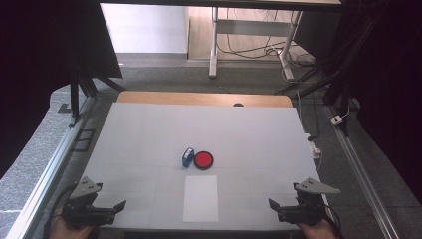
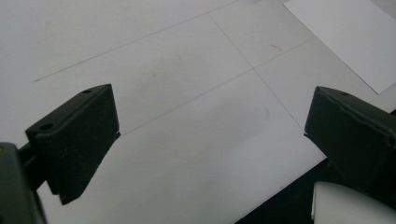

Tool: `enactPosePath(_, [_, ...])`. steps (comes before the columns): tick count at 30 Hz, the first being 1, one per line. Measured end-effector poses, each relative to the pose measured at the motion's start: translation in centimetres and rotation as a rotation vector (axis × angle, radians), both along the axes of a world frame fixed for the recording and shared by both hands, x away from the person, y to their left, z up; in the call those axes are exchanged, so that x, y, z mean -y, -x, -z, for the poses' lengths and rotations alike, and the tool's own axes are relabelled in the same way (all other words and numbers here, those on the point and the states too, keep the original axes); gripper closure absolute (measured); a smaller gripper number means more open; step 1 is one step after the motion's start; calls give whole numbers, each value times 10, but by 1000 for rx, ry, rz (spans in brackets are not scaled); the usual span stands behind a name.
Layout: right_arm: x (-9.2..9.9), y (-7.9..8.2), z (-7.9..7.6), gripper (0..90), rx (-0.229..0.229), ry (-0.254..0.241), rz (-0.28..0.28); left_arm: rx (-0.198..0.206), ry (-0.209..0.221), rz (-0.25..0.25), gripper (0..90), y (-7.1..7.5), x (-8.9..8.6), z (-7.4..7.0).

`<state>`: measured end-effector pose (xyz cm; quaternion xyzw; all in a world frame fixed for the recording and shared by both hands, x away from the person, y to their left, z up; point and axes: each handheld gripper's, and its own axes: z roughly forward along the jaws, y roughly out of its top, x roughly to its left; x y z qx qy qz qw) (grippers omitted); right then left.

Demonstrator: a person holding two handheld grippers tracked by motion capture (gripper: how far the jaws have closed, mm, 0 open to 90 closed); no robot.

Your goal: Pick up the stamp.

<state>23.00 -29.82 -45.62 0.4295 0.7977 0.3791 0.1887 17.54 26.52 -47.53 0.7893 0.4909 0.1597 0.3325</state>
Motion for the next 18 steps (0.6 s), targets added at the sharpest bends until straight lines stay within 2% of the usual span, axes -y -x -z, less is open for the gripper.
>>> enactPosePath(3, [1,0,0,0,-5,-11,1,1,0,6,29,0,1,0])
enactPosePath(7, [0,0,0,0,-25,-32,-17,-21,-5,22,22,-3,2,1])
enactPosePath(15, [0,-1,0,0,-39,-36,-37,-39,-16,39,20,-4,3,2])
enactPosePath(18, [0,-1,1,0,-42,-39,-42,-37,6,36,11,-4,1,2])
